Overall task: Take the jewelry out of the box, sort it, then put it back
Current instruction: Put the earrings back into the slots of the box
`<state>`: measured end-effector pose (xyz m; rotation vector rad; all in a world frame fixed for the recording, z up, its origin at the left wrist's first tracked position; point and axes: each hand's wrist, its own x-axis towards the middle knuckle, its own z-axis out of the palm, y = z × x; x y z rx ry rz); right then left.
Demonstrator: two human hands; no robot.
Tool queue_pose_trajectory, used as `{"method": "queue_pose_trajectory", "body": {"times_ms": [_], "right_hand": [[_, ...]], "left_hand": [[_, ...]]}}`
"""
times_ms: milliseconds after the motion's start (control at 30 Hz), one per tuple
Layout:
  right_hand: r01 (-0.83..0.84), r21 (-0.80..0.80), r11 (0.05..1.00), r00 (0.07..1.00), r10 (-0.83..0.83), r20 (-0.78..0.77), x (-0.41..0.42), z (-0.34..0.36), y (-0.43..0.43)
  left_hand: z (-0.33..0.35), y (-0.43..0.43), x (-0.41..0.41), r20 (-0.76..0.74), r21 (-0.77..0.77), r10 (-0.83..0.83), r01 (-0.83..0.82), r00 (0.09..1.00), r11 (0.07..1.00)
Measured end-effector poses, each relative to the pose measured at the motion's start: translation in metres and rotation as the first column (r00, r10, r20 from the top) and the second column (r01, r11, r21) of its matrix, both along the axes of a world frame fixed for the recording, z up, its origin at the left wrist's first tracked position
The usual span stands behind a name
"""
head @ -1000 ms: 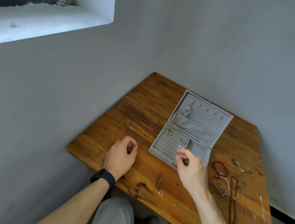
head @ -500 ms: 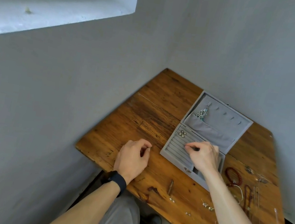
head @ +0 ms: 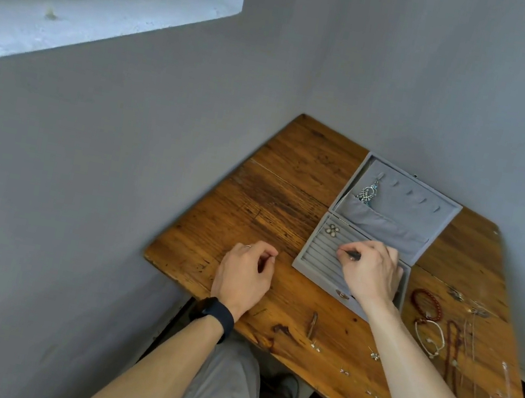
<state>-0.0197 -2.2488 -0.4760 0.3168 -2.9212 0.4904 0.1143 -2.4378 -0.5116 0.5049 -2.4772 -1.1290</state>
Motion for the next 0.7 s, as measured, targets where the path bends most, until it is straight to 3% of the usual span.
{"method": "queue_pose_trajectory", "body": {"times_ms": [200,300,400,500,567,700], "right_hand": [[-0.048,-0.143,0.989,0.997,0.038,-0.07,0.016,0.003,0.017],[-0.047,-0.072,0.996,0.993,0.039,-0.112,0.034,-0.004,0.039],[-0.054,0.146,0.988,0.997,0.045,0.064,0.045,-0.015,0.057],[-0.082,0.172,0.982,0.968,0.037,0.249,0.047,-0.023,0.062],[-0.077,0.159,0.984,0.961,0.031,0.276,0.046,-0.025,0.062],[-0.067,0.136,0.988,0.968,0.031,0.251,0.048,-0.028,0.06]], "left_hand": [[-0.001,-0.004,0.001,0.011,0.102,-0.02,0.019,1.0,0.995],[0.001,-0.01,-0.003,-0.006,0.15,-0.048,0.048,0.999,0.988],[0.011,-0.01,-0.018,-0.021,0.187,-0.141,0.143,0.99,0.972],[0.03,0.0,-0.043,-0.046,0.146,-0.26,0.264,0.964,0.953],[0.042,0.01,-0.063,-0.025,0.124,-0.343,0.343,0.939,0.931],[0.059,0.029,-0.104,0.166,0.021,-0.443,0.446,0.881,0.895]]}}
